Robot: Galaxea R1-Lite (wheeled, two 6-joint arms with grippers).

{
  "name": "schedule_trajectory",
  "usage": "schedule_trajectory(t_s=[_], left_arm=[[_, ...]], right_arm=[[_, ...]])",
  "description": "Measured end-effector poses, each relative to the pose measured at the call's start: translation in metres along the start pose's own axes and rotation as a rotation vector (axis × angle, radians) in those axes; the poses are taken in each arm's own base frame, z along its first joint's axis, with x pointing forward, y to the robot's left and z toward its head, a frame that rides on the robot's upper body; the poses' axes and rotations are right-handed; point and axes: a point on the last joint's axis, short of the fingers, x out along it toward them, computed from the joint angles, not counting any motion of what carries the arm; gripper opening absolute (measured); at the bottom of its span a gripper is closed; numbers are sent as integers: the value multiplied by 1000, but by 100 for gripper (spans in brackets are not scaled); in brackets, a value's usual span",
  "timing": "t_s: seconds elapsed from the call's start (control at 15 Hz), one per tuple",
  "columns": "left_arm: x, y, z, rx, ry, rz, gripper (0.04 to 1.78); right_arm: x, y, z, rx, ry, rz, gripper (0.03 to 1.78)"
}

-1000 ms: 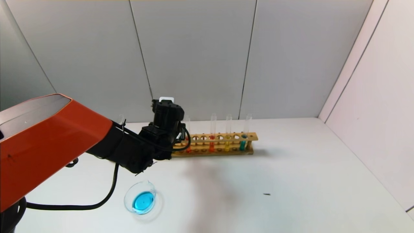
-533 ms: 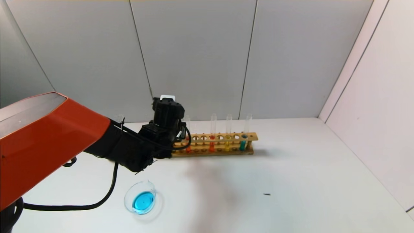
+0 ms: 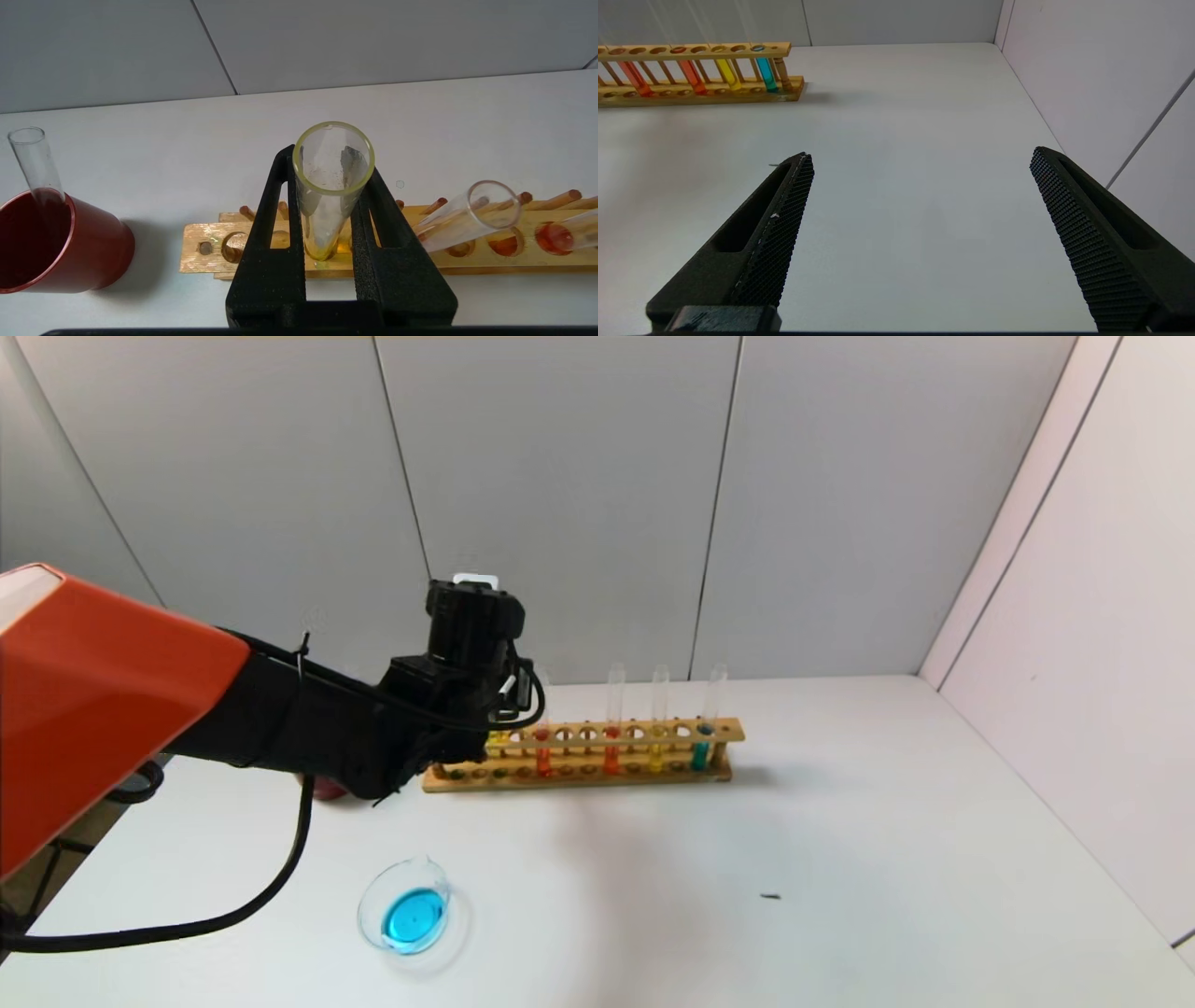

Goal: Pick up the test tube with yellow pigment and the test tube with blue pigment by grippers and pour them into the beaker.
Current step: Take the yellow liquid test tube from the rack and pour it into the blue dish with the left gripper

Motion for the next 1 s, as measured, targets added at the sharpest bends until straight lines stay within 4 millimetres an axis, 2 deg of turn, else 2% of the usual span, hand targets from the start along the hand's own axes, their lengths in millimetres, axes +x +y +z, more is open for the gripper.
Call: schedule_trajectory(t_s=[0.53, 0.73, 1.0], left_arm=[[-29, 13, 49, 6, -82, 0, 32], [-47, 22, 72, -7, -102, 0, 32], [-78, 40, 85, 0, -88, -1, 32]], right_arm=[[0, 0, 0, 0, 0, 0, 170], [0, 0, 0, 0, 0, 0, 170], [0, 0, 0, 0, 0, 0, 170]])
